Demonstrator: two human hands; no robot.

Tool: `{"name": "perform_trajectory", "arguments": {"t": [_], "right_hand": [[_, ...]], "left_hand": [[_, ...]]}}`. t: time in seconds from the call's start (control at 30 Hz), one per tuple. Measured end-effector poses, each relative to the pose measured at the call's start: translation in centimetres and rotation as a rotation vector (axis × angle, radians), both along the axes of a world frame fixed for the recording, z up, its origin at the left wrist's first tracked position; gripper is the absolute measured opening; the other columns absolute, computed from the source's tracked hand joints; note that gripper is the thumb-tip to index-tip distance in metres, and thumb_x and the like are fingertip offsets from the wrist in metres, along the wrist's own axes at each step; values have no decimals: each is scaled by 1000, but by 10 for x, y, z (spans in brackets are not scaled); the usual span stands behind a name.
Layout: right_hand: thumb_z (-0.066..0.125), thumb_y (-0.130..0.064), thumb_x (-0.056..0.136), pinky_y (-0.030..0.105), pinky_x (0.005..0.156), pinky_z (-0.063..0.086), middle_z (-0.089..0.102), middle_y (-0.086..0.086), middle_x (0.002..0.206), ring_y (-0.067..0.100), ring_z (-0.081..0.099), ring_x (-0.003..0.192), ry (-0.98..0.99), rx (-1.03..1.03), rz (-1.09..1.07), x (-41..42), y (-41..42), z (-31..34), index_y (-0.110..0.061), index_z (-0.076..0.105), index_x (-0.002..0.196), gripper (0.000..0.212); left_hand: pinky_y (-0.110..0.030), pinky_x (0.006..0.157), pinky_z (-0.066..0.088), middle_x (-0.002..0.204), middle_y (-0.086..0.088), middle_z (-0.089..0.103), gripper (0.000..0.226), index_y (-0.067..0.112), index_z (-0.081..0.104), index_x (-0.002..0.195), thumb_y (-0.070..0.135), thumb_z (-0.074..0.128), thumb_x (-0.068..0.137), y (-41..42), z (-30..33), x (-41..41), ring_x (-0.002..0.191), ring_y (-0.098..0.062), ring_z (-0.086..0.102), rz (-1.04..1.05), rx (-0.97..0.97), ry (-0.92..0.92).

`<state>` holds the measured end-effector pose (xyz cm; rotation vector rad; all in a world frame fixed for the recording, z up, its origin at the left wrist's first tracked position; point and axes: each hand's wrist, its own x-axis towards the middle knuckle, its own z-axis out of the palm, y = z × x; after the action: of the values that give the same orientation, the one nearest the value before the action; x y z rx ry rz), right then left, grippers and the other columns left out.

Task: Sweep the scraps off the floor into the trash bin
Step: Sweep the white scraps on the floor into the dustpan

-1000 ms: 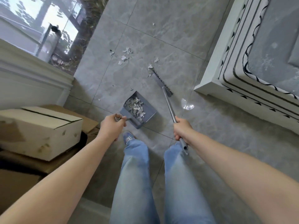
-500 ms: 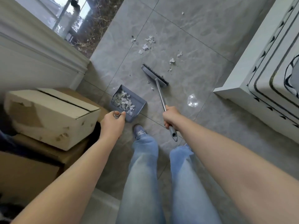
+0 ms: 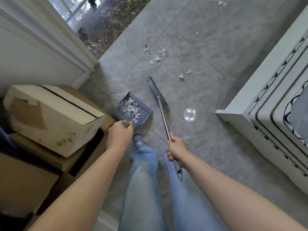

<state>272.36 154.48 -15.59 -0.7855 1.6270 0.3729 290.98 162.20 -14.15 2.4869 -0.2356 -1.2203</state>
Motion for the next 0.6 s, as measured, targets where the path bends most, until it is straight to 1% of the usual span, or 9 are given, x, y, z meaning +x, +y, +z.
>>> {"name": "perform_trajectory", "arguments": {"t": [0.1, 0.17, 0.23, 0.3, 0.37, 0.43, 0.5, 0.53, 0.6], "right_hand": [[31, -5, 97, 19, 37, 25, 39, 3, 61, 13, 30, 41, 21, 69, 41, 12, -14, -11, -34, 32, 150, 60], [32, -6, 99, 17, 35, 24, 36, 0, 59, 11, 29, 37, 6, 135, 41, 16, -24, -13, -34, 36, 148, 57], [32, -7, 99, 13, 32, 22, 31, -3, 55, 8, 25, 32, -7, 171, 28, 14, -43, -8, -33, 40, 145, 54], [32, -6, 99, 13, 32, 20, 29, -6, 50, 9, 24, 33, -14, 158, 59, 9, -68, 5, -31, 45, 141, 51], [31, -4, 97, 16, 36, 20, 28, -3, 55, 13, 25, 39, -26, 92, 184, 8, -97, 19, -24, 47, 140, 50], [31, -2, 95, 21, 41, 22, 28, 1, 60, 15, 27, 44, -47, 21, 339, 12, -126, 28, -13, 45, 137, 46], [32, -1, 93, 24, 43, 27, 31, 4, 59, 17, 30, 44, -64, -55, 517, 24, -158, 24, -15, 51, 134, 47], [32, -1, 91, 25, 42, 31, 34, 5, 58, 18, 33, 43, -70, -93, 627, 34, -172, 19, -20, 56, 126, 46], [32, -1, 84, 32, 45, 40, 40, 10, 59, 22, 41, 44, -69, -163, 819, 56, -197, 8, -18, 56, 107, 38]], "left_hand": [[-30, 74, 38, 89, -13, 65, 25, 22, 57, 76, 37, 52, 95, -1, -2, -3, 98, -37, 60, -17, 30, 1], [-31, 73, 39, 84, -9, 60, 26, 23, 55, 74, 38, 51, 95, -1, -1, -3, 97, -36, 59, -13, 69, 1], [-32, 74, 41, 91, -12, 65, 25, 23, 59, 79, 40, 50, 95, -3, 0, -1, 100, -37, 59, -14, 95, -10], [-34, 76, 45, 102, -12, 69, 24, 23, 67, 92, 42, 51, 95, -3, 0, 4, 103, -36, 60, -10, 124, -21], [-36, 80, 48, 107, -11, 70, 26, 24, 69, 101, 43, 54, 94, 1, 1, 4, 105, -35, 61, 6, 141, -27], [-37, 81, 51, 106, -10, 70, 24, 27, 69, 101, 45, 55, 93, 3, 3, -3, 104, -34, 62, 33, 163, -13], [-38, 81, 52, 103, -10, 71, 21, 29, 68, 96, 47, 57, 91, 3, 6, -18, 101, -35, 63, 107, 148, 4], [-38, 81, 51, 101, -11, 71, 19, 29, 67, 93, 46, 59, 91, 2, 8, -26, 101, -36, 63, 148, 138, -4], [-36, 76, 46, 94, -13, 70, 19, 25, 65, 85, 42, 61, 92, 1, 14, -40, 100, -38, 62, 219, 134, -41]]}}
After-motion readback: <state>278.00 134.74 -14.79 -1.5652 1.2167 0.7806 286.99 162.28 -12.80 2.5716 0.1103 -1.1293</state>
